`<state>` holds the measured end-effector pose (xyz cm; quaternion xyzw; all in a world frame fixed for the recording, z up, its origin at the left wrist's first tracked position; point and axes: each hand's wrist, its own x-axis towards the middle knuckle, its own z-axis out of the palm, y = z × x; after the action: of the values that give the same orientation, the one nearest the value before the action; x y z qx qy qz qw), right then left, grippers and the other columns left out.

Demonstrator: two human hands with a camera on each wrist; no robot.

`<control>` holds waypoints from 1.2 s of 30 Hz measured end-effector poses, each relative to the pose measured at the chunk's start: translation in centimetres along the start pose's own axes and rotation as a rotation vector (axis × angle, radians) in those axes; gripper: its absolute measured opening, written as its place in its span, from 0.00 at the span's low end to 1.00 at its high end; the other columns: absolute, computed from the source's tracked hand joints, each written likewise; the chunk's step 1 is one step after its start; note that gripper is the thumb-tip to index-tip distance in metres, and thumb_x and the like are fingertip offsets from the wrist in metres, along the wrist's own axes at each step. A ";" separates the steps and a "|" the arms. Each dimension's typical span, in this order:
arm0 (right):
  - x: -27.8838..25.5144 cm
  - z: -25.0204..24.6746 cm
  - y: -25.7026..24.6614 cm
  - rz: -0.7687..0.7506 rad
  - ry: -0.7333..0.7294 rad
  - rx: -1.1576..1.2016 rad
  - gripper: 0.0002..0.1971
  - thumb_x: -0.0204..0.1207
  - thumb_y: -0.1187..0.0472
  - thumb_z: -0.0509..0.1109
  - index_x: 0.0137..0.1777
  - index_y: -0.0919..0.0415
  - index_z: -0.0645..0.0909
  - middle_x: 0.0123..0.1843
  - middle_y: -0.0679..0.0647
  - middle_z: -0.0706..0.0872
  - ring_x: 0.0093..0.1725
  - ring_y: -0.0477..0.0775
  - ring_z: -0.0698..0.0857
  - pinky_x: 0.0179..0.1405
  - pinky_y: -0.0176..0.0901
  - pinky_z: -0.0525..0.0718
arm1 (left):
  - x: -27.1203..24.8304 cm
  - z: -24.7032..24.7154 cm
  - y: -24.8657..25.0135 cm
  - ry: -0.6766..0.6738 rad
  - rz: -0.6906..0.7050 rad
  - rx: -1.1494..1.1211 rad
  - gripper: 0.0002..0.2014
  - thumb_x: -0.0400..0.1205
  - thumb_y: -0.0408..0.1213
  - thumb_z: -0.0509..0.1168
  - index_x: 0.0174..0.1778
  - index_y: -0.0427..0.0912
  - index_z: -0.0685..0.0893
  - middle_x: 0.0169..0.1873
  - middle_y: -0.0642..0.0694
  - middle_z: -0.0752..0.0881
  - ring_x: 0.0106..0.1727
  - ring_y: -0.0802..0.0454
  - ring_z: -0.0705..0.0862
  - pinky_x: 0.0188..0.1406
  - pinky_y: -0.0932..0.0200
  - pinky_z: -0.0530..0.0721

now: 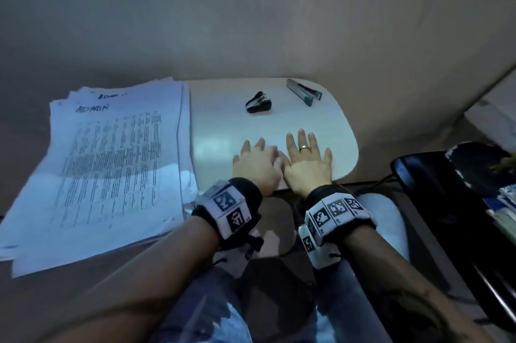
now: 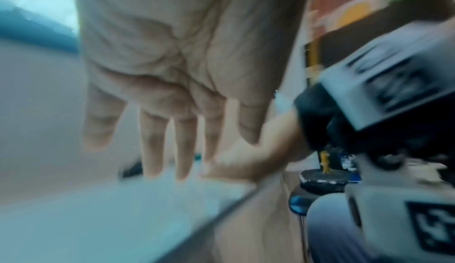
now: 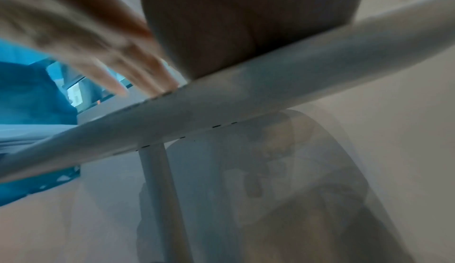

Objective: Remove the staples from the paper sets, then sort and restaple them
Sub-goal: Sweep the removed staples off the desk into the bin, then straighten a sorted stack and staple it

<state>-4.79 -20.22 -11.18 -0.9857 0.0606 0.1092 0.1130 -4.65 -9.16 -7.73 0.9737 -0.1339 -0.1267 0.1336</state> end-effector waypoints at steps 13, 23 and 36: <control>-0.9 -5.3 -12.6 -0.172 -0.131 0.137 0.22 0.83 0.48 0.56 0.61 0.69 0.75 0.56 0.61 0.79 0.57 0.61 0.78 0.50 0.44 0.73 | -7.1 -13.8 -20.2 0.230 -0.582 -0.003 0.30 0.81 0.59 0.58 0.72 0.41 0.71 0.72 0.37 0.71 0.70 0.39 0.70 0.68 0.46 0.71; 0.7 -3.7 -18.5 0.033 -0.301 0.627 0.32 0.78 0.49 0.68 0.71 0.75 0.68 0.70 0.66 0.76 0.68 0.64 0.77 0.62 0.49 0.76 | -7.2 -11.4 -28.1 -0.042 -0.723 -0.455 0.43 0.78 0.63 0.58 0.77 0.30 0.61 0.77 0.35 0.65 0.76 0.38 0.67 0.72 0.47 0.67; 2.1 -3.8 -15.1 0.096 -0.298 0.853 0.10 0.71 0.65 0.73 0.46 0.67 0.74 0.48 0.62 0.83 0.43 0.56 0.83 0.48 0.48 0.86 | -5.0 -8.9 -24.5 -0.008 -0.485 -0.868 0.36 0.69 0.35 0.76 0.73 0.38 0.70 0.67 0.38 0.79 0.66 0.40 0.78 0.69 0.42 0.74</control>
<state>0.18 -6.74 -4.90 -0.8206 0.1287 0.2204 0.5114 -1.24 17.13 -5.55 0.8308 0.1611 -0.2021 0.4929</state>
